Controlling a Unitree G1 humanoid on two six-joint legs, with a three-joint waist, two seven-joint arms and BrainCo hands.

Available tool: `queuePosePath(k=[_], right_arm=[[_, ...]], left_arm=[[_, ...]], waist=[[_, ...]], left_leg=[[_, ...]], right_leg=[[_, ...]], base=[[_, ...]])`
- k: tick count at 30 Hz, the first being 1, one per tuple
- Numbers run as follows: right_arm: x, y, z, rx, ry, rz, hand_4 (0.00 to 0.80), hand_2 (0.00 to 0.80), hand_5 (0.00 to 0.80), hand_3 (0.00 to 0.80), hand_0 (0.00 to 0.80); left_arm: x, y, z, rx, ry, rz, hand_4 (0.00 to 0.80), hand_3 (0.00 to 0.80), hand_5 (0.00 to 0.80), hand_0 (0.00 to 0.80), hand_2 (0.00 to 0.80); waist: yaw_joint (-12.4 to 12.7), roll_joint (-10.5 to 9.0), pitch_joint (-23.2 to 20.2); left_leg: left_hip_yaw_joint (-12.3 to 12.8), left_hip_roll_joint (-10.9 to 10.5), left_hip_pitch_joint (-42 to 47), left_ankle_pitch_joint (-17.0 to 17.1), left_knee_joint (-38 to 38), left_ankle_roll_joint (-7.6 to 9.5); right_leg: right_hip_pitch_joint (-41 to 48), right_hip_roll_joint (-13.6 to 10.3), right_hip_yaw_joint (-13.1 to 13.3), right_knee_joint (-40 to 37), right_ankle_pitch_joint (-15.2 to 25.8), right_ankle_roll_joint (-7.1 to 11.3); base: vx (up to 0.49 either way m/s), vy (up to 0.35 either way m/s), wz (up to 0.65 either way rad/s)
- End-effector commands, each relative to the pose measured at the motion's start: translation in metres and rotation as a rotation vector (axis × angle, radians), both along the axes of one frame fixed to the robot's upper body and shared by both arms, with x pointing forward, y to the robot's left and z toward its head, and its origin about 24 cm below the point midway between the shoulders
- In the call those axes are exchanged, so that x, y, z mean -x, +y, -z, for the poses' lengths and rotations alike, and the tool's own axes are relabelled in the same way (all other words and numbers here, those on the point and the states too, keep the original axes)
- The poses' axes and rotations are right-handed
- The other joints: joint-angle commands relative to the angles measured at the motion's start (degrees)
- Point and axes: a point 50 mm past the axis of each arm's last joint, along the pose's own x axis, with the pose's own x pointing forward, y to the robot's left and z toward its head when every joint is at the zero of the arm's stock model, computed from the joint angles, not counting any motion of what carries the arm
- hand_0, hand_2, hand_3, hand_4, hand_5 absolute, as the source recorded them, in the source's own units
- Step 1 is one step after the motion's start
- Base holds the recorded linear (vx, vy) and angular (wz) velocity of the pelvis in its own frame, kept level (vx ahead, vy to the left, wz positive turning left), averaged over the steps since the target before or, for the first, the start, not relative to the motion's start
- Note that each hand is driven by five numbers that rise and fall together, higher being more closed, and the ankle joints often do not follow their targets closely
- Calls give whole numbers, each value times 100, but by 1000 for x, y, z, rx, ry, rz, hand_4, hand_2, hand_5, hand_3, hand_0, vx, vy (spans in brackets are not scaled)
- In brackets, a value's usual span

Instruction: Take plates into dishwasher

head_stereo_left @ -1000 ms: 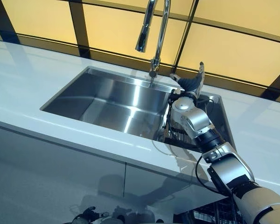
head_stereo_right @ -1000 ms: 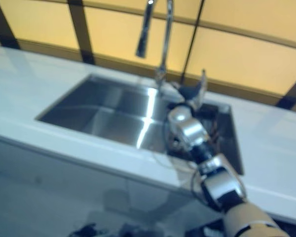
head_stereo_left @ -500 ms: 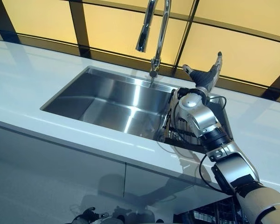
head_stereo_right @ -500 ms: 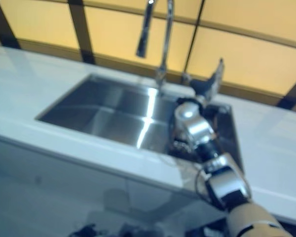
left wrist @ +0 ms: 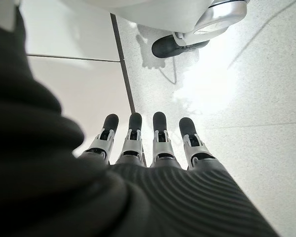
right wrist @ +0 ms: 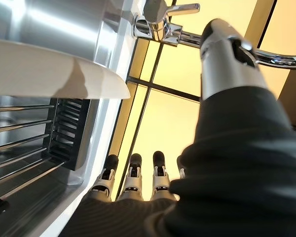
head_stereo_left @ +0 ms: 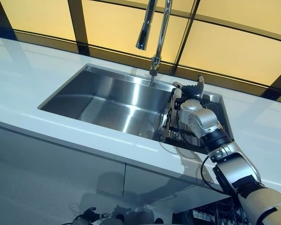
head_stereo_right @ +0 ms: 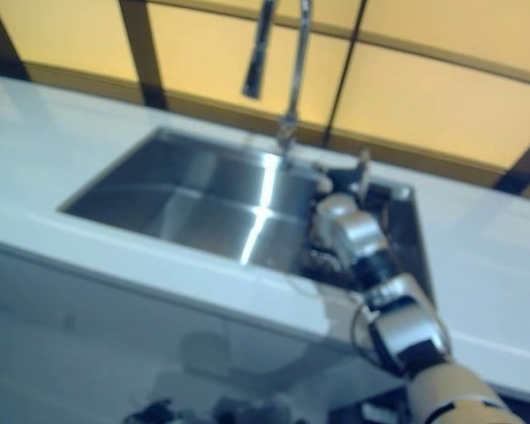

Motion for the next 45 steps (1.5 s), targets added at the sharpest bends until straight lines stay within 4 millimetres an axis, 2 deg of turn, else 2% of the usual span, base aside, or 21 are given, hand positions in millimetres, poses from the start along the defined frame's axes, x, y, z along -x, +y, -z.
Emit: queuePosePath(k=[1,13,24,45], right_arm=[[-6,2,-27,8,-64,-8,0,0,0,0,0],[-4,9,-5,-118,18,99,0,0,0,0,0],[-2,6,10,-203,82,162,0,0,0,0,0],[-3,-3,25,-188,155,174,0,0,0,0,0]], left_arm=[[-11,-6,-1,-4,-9,69,0,0,0,0,0],[-8,-9,0,-6,-2,76,0,0,0,0,0],[-7,-9,0,-4,-8,76,0,0,0,0,0],[-1,-7,2,-12,6,83,0,0,0,0,0]], waist=[[181,280,-79],[214,324,-45],[217,374,6],[217,437,82]], left_leg=[[577,-170,180,-664,-45,231],[553,-145,171,-655,-45,230],[541,-142,141,-634,-45,220],[587,-80,101,-591,-45,187]], right_leg=[[-474,-84,156,632,71,342],[-446,-75,207,610,-10,323],[-495,-91,240,636,8,339],[-541,-35,190,678,-126,329]], base=[[0,0,0],[0,0,0],[0,0,0],[18,-23,0]])
